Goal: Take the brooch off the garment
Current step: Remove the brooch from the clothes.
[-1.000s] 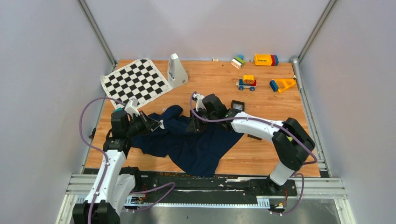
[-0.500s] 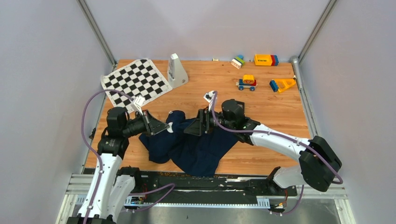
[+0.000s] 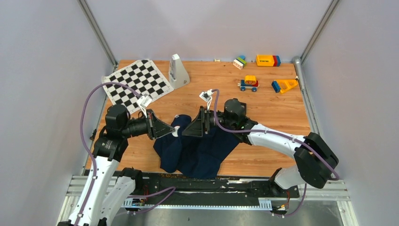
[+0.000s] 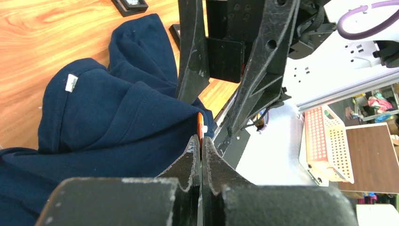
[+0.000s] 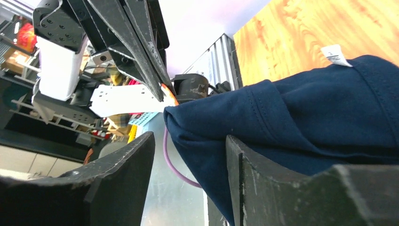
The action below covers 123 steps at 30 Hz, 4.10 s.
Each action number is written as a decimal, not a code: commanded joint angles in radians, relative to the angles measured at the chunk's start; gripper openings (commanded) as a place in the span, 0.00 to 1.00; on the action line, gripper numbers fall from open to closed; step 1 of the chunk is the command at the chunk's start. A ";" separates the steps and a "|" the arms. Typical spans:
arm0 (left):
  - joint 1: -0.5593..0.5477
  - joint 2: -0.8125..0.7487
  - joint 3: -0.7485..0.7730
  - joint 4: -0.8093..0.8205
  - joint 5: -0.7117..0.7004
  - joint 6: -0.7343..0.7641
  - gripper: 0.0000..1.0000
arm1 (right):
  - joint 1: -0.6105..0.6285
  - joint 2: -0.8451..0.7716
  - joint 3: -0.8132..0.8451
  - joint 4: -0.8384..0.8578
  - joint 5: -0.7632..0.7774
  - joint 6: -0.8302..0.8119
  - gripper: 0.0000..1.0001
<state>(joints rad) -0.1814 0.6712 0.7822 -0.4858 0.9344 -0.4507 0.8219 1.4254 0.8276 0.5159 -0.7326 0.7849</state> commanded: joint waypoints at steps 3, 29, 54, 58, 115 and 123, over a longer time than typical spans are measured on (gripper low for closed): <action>-0.009 -0.054 -0.011 0.092 0.019 -0.030 0.00 | 0.002 0.031 -0.010 0.177 -0.080 0.098 0.52; -0.020 -0.122 -0.041 0.094 -0.040 -0.011 0.00 | 0.016 0.166 0.023 0.349 -0.119 0.261 0.49; -0.031 -0.125 -0.069 0.135 -0.060 -0.028 0.00 | 0.026 0.261 0.129 0.269 -0.075 0.293 0.27; -0.035 -0.123 -0.080 0.122 -0.068 -0.020 0.00 | 0.034 0.264 0.159 0.227 -0.065 0.269 0.23; -0.279 0.177 0.163 -0.065 -0.459 0.229 0.00 | -0.011 0.040 0.277 -0.568 0.161 -0.033 0.44; -0.277 0.269 0.192 -0.006 -0.393 0.273 0.00 | -0.076 -0.024 0.003 -0.109 0.100 0.021 0.69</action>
<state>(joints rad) -0.4568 0.9150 0.9401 -0.5644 0.4881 -0.2127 0.7666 1.4448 0.9192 0.1223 -0.6044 0.7845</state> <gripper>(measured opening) 0.009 0.671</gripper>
